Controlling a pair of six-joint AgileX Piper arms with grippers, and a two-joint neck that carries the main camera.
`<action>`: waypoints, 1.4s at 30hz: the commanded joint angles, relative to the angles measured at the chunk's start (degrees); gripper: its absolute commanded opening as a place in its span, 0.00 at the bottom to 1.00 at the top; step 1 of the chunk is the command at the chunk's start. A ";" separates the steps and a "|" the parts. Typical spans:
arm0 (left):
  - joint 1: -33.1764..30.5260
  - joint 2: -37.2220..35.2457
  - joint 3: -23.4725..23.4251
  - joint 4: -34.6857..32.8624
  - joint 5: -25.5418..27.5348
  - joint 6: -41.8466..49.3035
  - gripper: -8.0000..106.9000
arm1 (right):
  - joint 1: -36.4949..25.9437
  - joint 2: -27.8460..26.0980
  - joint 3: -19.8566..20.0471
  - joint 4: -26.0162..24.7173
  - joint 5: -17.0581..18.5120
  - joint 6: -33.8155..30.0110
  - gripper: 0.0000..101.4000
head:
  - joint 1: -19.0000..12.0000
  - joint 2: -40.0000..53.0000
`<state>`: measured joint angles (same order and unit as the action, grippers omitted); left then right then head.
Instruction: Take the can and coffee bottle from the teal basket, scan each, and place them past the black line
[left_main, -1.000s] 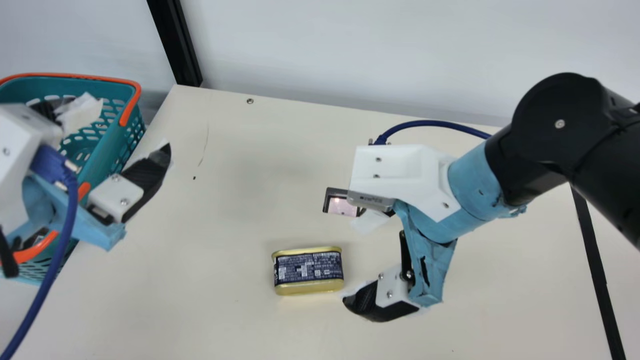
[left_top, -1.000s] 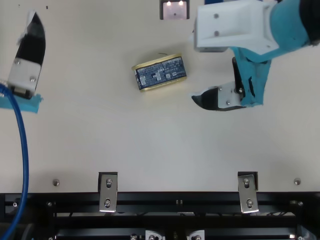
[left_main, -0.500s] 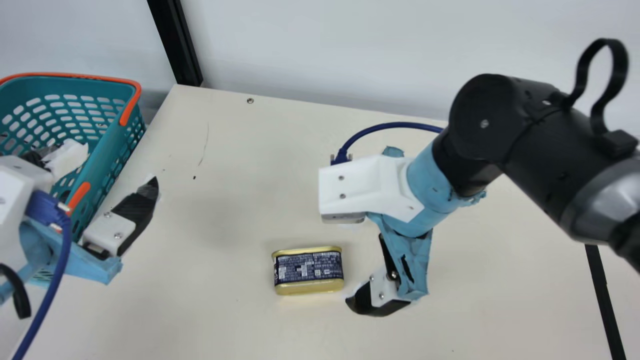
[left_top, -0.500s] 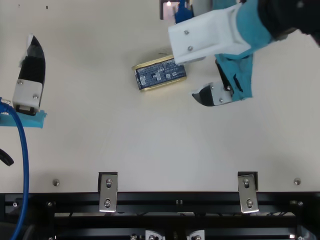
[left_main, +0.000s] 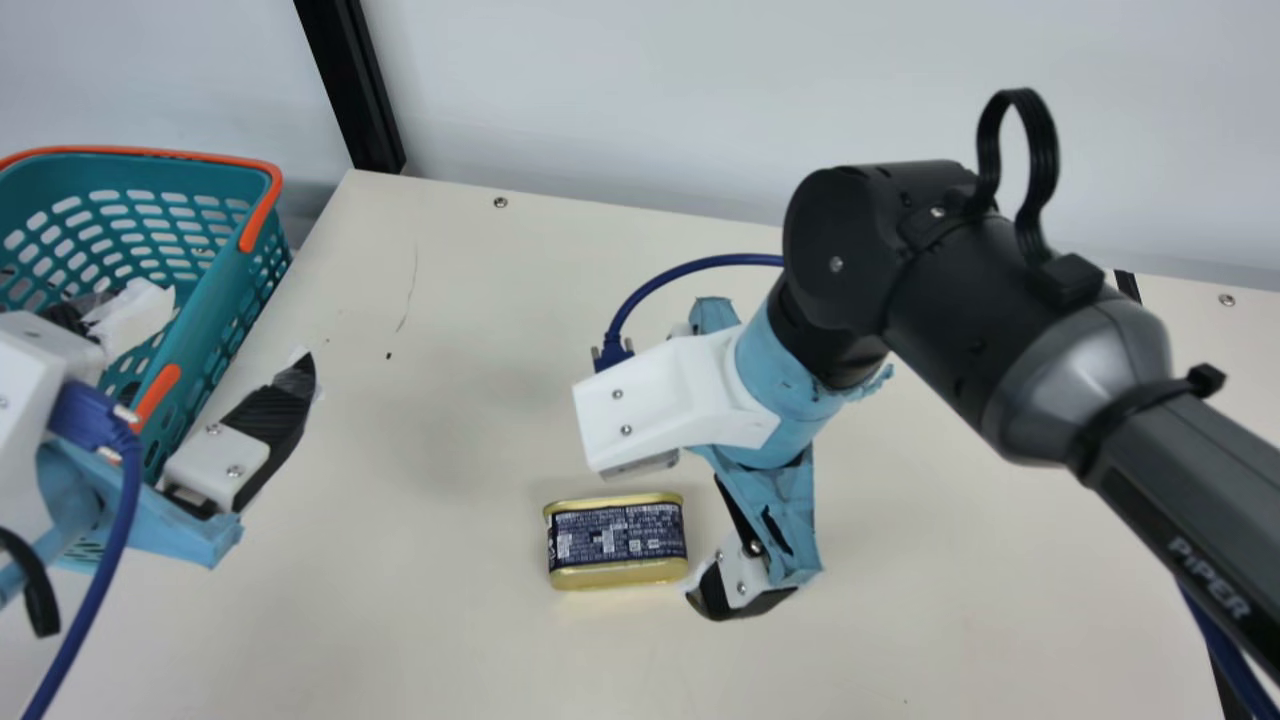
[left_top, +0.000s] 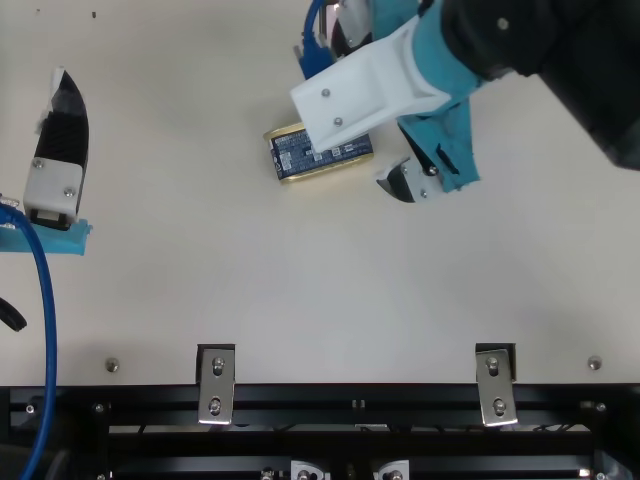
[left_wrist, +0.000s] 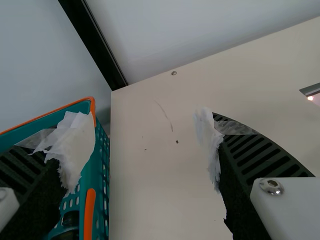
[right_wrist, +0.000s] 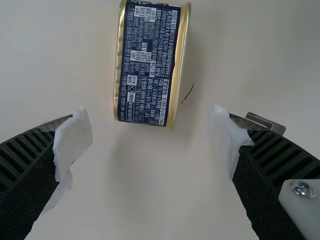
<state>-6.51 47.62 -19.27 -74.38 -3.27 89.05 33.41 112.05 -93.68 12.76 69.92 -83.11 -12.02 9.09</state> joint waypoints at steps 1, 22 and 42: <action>0.00 0.00 0.00 0.00 0.00 0.00 0.85 | 0.53 0.66 -0.88 -0.17 -0.02 -0.09 1.00 | -0.05 -0.20; 0.00 0.00 0.00 0.00 0.00 0.00 0.85 | 5.20 7.55 -5.88 0.05 -0.02 2.00 1.00 | -0.05 -0.20; 0.00 0.00 0.00 0.00 0.00 0.00 0.85 | 2.77 1.78 -6.14 4.35 -0.02 9.67 0.00 | -0.05 -0.20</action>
<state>-6.51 47.62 -19.27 -74.38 -3.27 89.05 36.41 114.70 -99.79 16.34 70.06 -73.72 -12.02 9.09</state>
